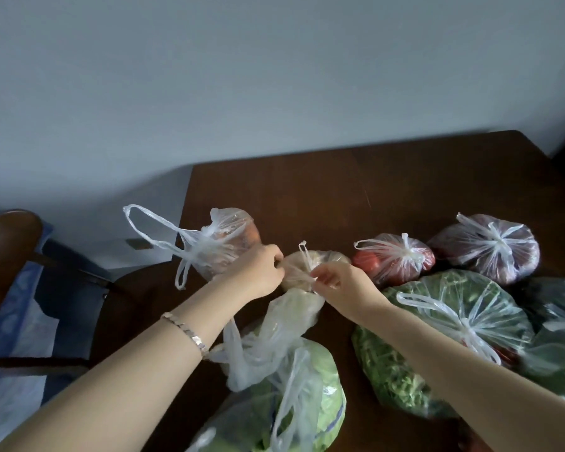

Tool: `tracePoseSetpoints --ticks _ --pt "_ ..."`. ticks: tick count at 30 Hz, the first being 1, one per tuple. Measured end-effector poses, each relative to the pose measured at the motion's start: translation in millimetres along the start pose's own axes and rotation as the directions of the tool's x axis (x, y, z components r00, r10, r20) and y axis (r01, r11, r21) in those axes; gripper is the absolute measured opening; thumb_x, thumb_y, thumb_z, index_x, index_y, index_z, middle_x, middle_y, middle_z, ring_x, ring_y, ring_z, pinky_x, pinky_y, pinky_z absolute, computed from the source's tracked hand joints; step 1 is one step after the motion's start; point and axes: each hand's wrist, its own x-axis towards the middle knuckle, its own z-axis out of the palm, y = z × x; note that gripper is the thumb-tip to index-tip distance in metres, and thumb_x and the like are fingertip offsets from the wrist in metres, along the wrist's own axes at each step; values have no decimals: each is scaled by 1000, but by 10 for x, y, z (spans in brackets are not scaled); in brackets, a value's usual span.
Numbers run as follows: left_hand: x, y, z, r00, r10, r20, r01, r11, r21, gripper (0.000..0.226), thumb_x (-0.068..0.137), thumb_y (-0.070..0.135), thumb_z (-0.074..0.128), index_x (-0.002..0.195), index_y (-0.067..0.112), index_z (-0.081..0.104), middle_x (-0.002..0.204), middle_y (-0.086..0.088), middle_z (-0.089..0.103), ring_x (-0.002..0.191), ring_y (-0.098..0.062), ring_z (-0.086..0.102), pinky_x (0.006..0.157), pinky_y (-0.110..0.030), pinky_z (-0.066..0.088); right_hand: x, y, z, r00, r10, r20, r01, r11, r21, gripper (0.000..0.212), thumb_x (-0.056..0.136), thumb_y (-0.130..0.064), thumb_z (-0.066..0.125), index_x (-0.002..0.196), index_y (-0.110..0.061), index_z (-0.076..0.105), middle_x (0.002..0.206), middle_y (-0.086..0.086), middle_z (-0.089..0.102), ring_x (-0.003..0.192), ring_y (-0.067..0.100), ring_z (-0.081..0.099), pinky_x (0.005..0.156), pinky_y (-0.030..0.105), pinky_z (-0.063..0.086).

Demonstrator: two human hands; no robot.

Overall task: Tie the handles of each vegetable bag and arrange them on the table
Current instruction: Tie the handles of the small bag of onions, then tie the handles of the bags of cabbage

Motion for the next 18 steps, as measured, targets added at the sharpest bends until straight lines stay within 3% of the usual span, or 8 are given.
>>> tracePoseSetpoints --ticks 2,4,6,8,10,12,14,18 --pt "-224 -27 -85 993 -57 103 51 997 59 34 93 41 46 105 14 61 90 -3 63 78 -17 59 70 -29 48 -126 -251 -45 984 -81 157 78 997 26 27 84 -27 64 109 -15 64 87 -16 58 82 -1 54 73 1 39" --pt "-422 -44 -124 972 -91 218 55 985 165 52 92 54 36 92 9 61 75 -8 60 62 -15 51 59 -26 39 -217 -385 -5 929 -107 354 150 984 -96 50 80 -38 66 125 -24 52 114 -11 54 108 3 48 96 13 39" --pt "-586 -67 -126 935 -142 326 54 963 265 69 90 62 32 99 1 63 83 -19 65 61 -18 48 61 -28 38 -280 -427 98 868 -91 488 262 919 -295 58 78 -43 67 130 -30 45 133 -6 43 127 12 33 109 33 31" --pt "-735 -100 -152 889 -212 406 59 932 358 76 84 68 37 102 -2 63 89 -20 67 64 -19 48 64 -29 37 -327 -440 189 845 -128 520 381 825 -416 41 82 -36 63 120 -24 54 127 1 49 124 18 36 106 38 32" --pt "-836 -132 -210 859 -231 457 22 908 418 71 78 71 46 88 3 63 75 -10 60 65 -20 49 61 -27 36 -356 -438 216 870 -208 448 412 805 -427 21 86 -26 56 104 -15 61 113 6 55 113 23 46 95 38 39" --pt "-910 -151 -286 837 -228 498 -3 908 420 64 72 70 55 74 6 59 66 -4 58 60 -18 50 58 -26 37 -383 -443 153 909 -242 338 366 852 -375 10 88 -20 50 86 -14 57 95 6 58 97 25 53 80 35 43" --pt "-983 -157 -366 842 -233 487 2 903 429 61 71 67 59 78 6 60 66 -1 61 59 -16 50 54 -23 37 -412 -440 16 960 -182 212 247 908 -339 17 92 -20 44 75 -19 48 74 -2 53 77 21 52 65 31 37" --pt "-1038 -148 -449 973 -113 200 -10 850 527 48 77 51 62 53 14 43 50 3 37 47 -15 34 46 -24 26 -477 -363 -247 998 -60 -21 55 981 -186 31 97 -32 37 70 -22 48 63 -3 54 56 13 48 53 29 36"
